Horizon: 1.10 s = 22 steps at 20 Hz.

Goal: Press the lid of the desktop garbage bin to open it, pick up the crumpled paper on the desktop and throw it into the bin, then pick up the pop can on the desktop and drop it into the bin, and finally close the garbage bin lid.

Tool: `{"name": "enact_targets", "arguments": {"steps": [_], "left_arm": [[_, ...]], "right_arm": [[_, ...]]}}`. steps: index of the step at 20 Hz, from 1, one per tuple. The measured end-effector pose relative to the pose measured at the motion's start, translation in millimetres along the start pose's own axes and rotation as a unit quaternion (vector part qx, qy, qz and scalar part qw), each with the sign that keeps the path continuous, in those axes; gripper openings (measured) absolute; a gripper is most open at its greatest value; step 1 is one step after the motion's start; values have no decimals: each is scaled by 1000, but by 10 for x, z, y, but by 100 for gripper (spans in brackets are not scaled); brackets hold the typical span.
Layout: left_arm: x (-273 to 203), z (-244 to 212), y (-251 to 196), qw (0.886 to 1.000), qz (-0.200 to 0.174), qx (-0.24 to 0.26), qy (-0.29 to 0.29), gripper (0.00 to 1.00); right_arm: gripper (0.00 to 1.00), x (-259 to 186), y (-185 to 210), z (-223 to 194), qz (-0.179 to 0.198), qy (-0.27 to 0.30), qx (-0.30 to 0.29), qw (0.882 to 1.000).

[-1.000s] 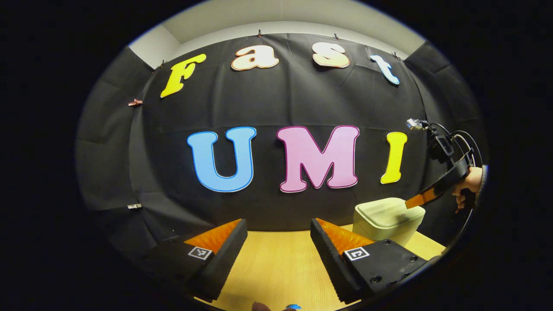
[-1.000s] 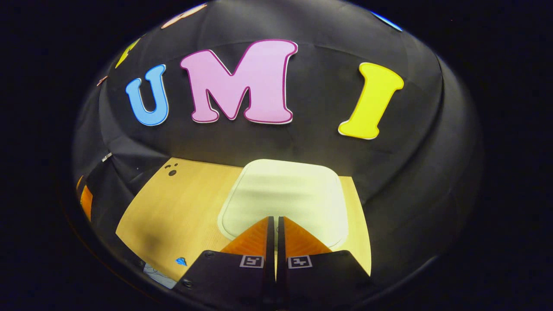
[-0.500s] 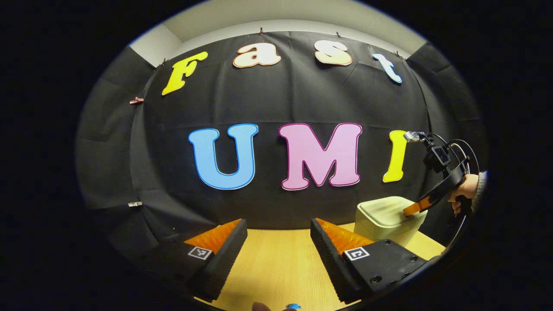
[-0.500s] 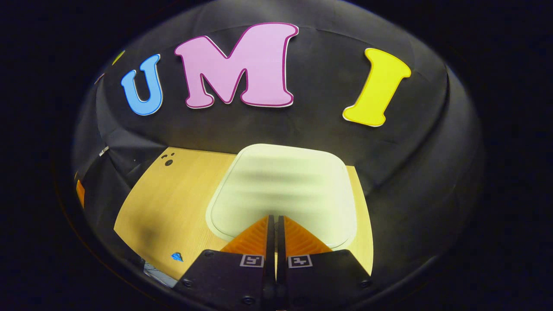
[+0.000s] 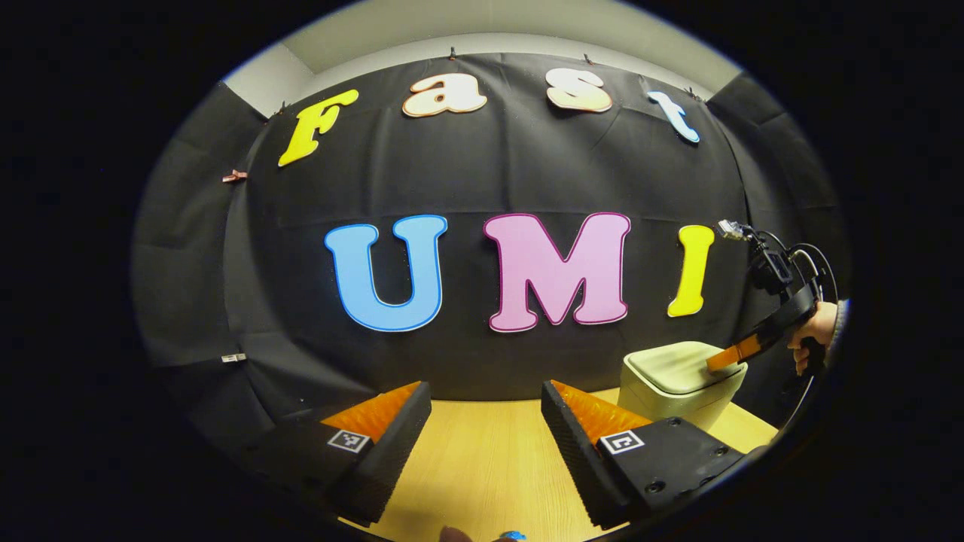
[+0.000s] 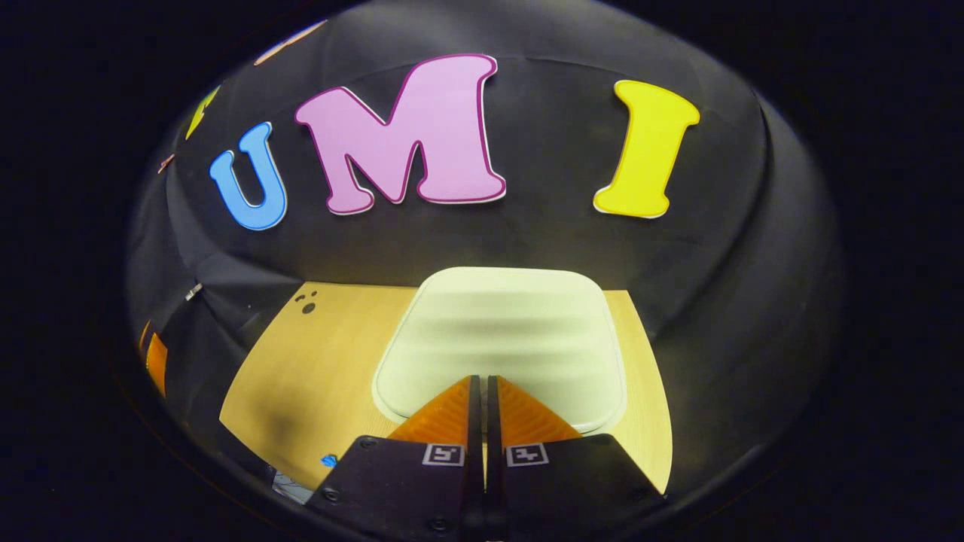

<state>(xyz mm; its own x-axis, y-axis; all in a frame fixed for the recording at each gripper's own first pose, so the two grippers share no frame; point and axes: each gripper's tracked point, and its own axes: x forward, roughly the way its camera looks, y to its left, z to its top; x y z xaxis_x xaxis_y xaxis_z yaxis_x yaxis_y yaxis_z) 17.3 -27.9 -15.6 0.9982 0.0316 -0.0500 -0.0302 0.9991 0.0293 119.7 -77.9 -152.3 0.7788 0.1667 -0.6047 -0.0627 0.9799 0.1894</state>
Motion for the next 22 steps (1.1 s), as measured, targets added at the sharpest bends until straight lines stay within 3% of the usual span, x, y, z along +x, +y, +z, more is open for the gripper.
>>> {"name": "enact_targets", "arguments": {"steps": [3, 7, 14, 21, 22], "left_arm": [[0, 10, -17, 1000, -3, 0, 0, 95], [-4, -14, -18, 1000, -4, -1, 3, 95], [1, -16, 34, 1000, -4, 2, 5, 95], [3, -61, 106, 1000, 0, 0, 13, 95], [-3, -85, 123, 1000, 1, -2, 16, 95]], "right_arm": [[6, -36, 5, 89, -3, -23, 5, 1000], [2, -182, 23, 304, -4, -80, 7, 997], [5, -430, 94, 517, -12, -156, -33, 987], [6, -642, 378, 496, 30, -188, -63, 980], [11, -621, 386, 461, 32, -185, -63, 980]]}}
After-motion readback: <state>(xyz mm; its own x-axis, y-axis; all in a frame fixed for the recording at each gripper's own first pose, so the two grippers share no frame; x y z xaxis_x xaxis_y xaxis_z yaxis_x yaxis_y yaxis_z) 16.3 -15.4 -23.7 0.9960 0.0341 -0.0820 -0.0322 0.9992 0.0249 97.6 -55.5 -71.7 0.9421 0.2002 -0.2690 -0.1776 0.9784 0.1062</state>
